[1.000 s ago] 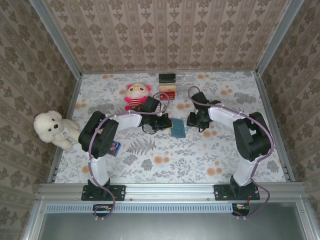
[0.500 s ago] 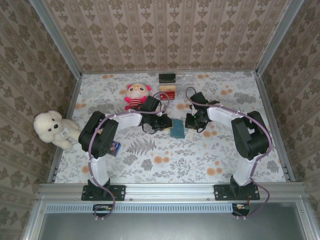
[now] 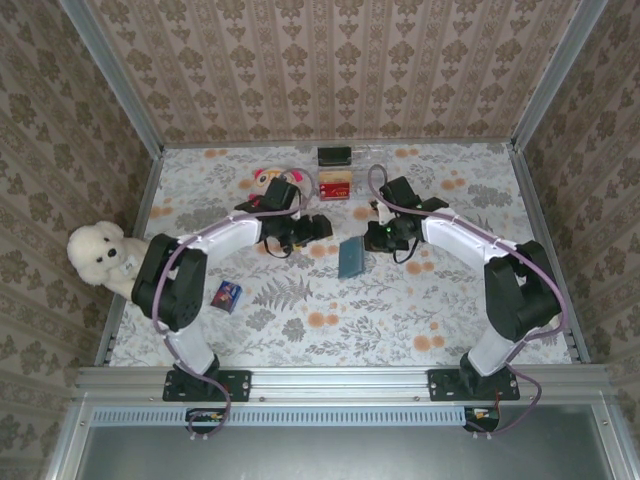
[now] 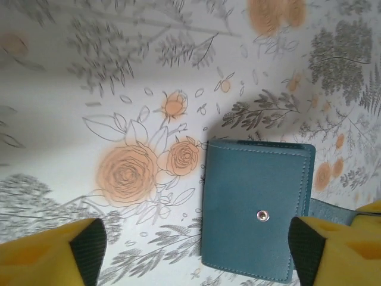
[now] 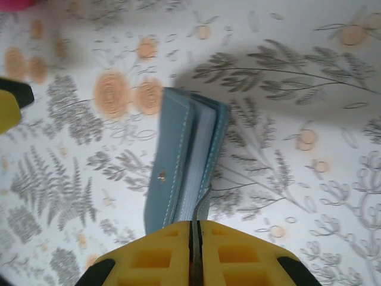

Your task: Take the credit cards out of the card holder

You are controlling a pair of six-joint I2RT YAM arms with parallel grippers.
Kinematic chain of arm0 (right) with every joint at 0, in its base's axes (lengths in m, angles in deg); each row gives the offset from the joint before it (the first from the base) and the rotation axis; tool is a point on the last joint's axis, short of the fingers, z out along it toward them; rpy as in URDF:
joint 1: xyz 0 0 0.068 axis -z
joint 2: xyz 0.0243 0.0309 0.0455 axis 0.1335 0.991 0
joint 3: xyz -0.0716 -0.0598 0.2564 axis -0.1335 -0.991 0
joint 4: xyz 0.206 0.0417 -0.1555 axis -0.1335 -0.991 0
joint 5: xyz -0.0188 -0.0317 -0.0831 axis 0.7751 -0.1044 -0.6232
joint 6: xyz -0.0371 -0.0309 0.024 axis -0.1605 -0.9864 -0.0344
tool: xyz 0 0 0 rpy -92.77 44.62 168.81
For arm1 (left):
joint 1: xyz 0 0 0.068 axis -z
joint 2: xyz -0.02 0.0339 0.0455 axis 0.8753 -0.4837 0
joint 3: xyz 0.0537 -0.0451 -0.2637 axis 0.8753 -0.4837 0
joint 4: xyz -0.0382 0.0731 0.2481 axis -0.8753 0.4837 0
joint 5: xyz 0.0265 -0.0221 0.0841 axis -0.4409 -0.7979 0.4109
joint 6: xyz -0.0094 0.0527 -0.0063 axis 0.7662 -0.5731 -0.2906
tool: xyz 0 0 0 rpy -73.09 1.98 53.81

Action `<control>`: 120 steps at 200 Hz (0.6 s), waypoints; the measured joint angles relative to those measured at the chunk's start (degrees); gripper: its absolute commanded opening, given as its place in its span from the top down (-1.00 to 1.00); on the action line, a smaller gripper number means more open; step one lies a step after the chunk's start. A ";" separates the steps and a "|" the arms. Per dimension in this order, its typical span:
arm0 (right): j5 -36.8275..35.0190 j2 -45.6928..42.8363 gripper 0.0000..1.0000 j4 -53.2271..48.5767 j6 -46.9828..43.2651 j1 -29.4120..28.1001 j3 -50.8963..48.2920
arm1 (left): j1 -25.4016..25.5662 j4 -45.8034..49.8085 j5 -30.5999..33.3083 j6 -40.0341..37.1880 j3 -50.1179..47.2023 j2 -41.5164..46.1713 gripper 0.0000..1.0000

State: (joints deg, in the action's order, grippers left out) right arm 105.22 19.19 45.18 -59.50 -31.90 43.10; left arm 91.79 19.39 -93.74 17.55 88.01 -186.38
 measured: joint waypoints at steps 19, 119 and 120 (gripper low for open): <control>3.26 -0.44 0.77 0.98 0.66 -0.68 0.20 | -1.36 1.55 1.68 -1.33 -0.09 3.30 -1.00; 10.62 2.45 0.78 6.99 5.42 -1.22 2.78 | -7.15 2.89 3.98 -3.28 -7.43 11.08 -1.00; 10.62 2.49 0.78 6.99 5.42 -1.22 2.80 | -7.15 2.89 3.98 -3.28 -7.48 11.13 -1.00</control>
State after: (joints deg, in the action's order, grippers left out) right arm 115.84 21.68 52.17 -54.08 -33.13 45.90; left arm 84.65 22.28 -89.76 14.27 80.53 -175.26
